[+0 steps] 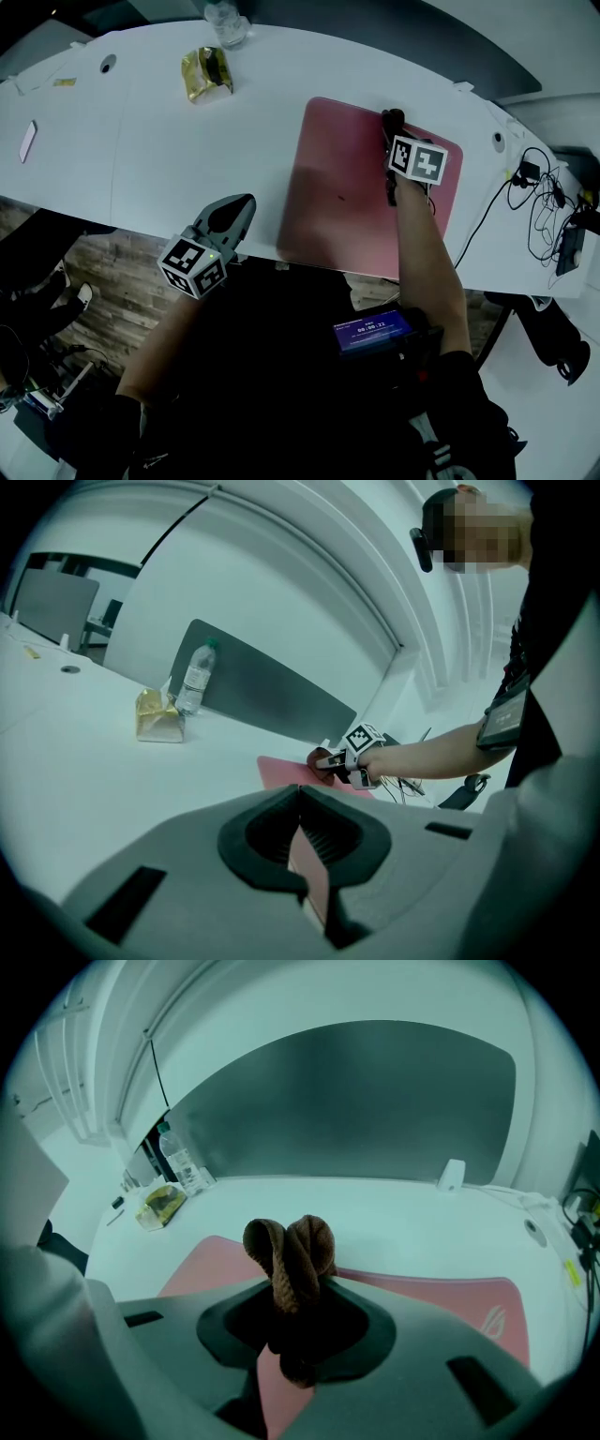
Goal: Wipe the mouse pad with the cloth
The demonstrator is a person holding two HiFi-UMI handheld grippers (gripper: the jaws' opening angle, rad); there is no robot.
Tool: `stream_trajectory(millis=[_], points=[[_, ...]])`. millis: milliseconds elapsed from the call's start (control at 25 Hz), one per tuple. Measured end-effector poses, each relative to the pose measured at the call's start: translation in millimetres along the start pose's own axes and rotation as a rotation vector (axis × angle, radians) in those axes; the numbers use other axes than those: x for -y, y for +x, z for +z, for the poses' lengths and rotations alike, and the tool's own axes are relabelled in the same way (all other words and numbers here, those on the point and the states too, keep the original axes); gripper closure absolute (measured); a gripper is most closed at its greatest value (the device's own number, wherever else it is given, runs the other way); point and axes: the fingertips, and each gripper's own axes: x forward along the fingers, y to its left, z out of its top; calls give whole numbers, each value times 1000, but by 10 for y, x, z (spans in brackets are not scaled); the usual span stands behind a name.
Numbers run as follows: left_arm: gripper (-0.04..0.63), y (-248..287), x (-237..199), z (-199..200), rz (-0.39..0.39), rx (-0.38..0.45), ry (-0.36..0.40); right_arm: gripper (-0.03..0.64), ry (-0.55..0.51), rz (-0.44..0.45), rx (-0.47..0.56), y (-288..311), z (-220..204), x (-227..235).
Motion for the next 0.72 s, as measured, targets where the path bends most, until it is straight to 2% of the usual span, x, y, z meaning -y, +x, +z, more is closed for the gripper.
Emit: stream_trajectory(millis=[720], points=[[586,-471,-408,-40,44,22,-35,500,-90,116,-4,406,183,-1165]])
